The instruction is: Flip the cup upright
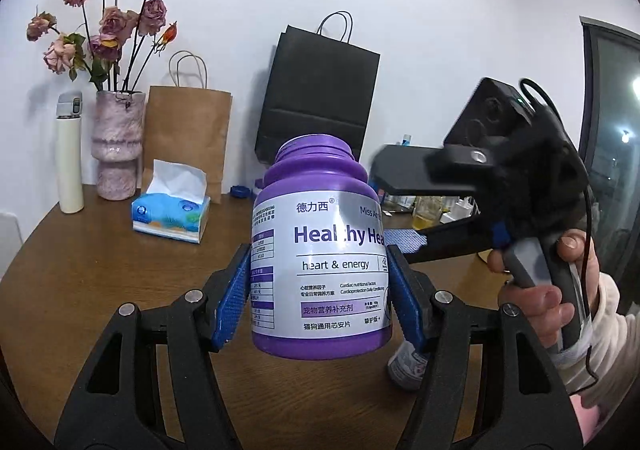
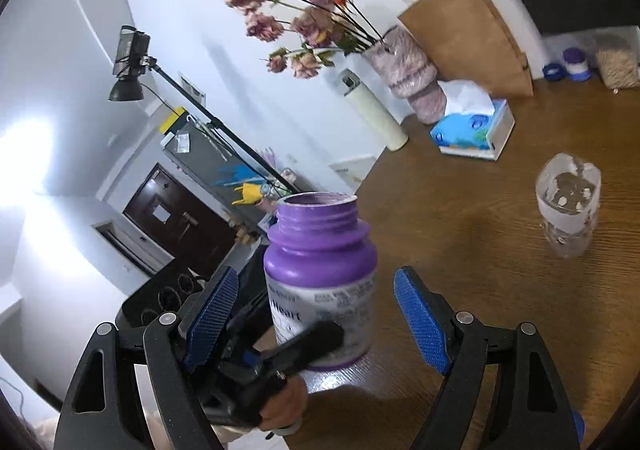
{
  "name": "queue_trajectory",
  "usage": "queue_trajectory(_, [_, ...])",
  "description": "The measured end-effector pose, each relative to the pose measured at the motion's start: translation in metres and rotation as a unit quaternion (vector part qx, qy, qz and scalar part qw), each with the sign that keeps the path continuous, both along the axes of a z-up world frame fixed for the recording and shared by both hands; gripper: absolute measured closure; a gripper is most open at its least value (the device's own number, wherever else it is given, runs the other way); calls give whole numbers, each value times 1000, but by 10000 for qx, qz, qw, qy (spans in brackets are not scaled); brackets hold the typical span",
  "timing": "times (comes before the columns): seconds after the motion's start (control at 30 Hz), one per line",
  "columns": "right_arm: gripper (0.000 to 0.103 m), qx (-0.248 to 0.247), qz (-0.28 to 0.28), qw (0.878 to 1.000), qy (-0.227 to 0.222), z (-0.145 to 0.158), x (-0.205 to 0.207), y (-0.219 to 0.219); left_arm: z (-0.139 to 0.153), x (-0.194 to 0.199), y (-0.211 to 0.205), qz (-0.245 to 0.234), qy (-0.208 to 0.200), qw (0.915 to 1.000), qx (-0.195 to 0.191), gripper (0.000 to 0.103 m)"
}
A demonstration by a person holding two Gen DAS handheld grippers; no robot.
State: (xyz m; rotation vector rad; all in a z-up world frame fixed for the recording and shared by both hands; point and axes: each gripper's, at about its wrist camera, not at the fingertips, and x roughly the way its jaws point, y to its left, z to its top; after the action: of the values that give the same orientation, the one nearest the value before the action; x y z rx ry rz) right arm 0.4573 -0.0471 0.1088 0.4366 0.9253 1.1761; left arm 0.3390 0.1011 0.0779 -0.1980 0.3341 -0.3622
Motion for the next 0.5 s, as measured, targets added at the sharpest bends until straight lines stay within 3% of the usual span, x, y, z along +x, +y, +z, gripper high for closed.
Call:
queue_trajectory(0.03, [40, -32, -17, 10000, -15, -1, 3, 1, -1, 0, 1, 64, -10, 10000, 21, 43])
queue_trajectory(0.2, [41, -203, 6, 9991, -375, -3, 11, 7, -5, 13, 1, 129, 162, 9998, 78, 43])
queue_trajectory(0.3, [41, -677, -63, 9892, -1297, 4, -3, 14, -8, 20, 3, -67, 396, 9992, -42, 43])
queue_trajectory(0.37, [41, -1100, -168, 9756, -1891, 3, -12, 20, -9, 24, 5, -30, 371, 9993, -91, 43])
queue_trajectory(0.43, [41, -1376, -248, 9629, -2307, -3, -18, 24, -12, 26, 1, 62, 357, 9993, 41, 44])
queue_trajectory(0.5, [41, -1305, -296, 9582, -2530, -8, -20, 21, -15, 24, -3, 122, 310, 9994, 121, 44])
